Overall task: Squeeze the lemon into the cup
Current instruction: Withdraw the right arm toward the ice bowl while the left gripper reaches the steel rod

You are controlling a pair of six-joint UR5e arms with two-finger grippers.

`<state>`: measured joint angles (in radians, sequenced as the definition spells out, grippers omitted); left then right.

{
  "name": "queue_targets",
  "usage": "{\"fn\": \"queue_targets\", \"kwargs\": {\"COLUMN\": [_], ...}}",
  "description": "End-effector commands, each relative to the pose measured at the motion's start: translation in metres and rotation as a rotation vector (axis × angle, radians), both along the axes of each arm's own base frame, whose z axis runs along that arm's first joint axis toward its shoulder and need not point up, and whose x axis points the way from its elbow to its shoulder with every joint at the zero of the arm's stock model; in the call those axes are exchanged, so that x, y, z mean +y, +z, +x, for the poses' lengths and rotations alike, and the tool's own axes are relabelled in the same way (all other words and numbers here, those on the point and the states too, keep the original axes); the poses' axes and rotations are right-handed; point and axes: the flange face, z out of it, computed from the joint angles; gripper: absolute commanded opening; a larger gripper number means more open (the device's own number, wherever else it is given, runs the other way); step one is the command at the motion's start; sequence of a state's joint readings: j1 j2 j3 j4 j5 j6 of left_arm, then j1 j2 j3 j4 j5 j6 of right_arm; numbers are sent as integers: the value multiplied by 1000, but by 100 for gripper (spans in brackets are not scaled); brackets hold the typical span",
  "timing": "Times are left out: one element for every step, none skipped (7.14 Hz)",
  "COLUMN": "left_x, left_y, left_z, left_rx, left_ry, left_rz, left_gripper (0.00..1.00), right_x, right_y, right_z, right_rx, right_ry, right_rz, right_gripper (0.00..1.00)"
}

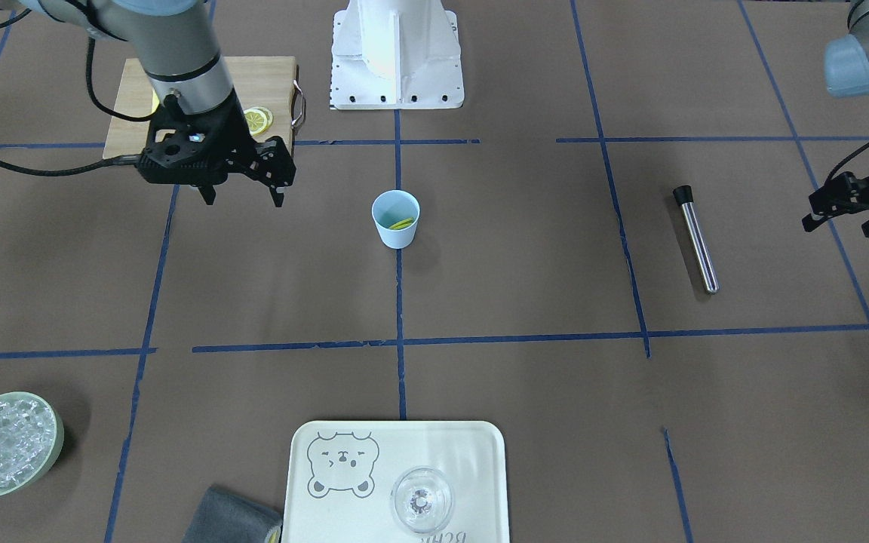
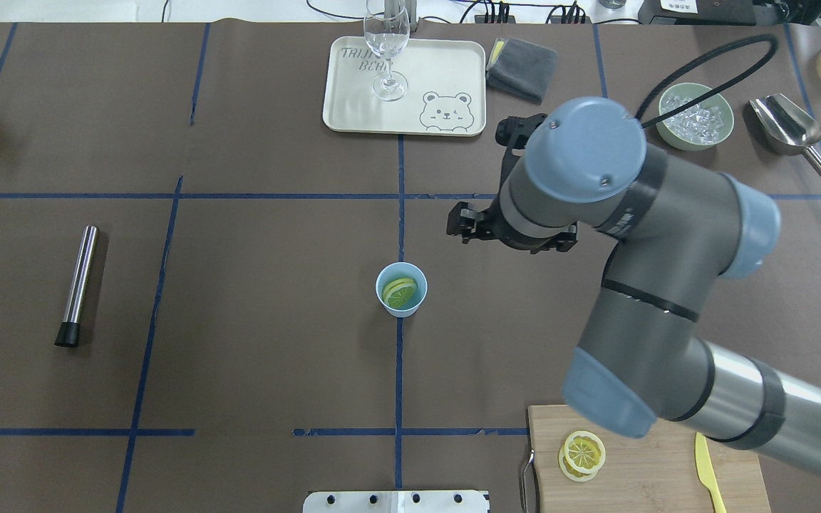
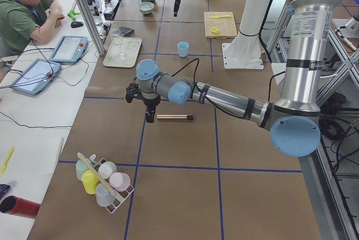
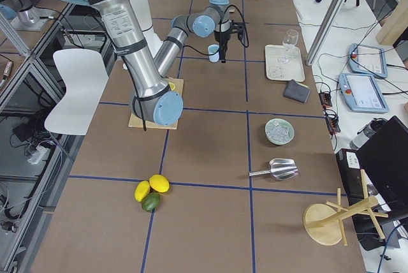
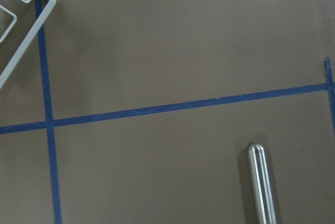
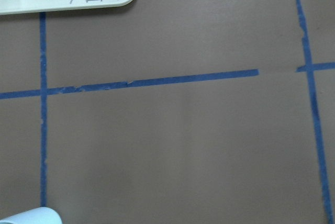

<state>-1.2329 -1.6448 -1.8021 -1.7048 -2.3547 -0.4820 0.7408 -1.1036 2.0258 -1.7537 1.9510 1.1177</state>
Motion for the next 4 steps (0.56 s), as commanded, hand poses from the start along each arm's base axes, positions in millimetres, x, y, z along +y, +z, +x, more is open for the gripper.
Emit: {"fn": "queue_targets", "kwargs": {"left_x": [-2,-8,-8,-4], "left_y": [-43,-52,-30,-7], "left_z": [47,69,89,117], "left_rx": [29,9,-11,-19], "left_ry": [-5,22,57,102], "left_rz": [-95,-126,-158,-162], "left_gripper": [100,100,100,100], "right_x": [-32,-46,-55,-62], "right_y": [53,76,99,112], "right_z": [78,116,159,197], "right_rx": [32,45,37,9], "right_ry": [-79,-112,-131,-141], "right_rz": [40,64,68,76], "right_gripper": [100,100,100,100]}}
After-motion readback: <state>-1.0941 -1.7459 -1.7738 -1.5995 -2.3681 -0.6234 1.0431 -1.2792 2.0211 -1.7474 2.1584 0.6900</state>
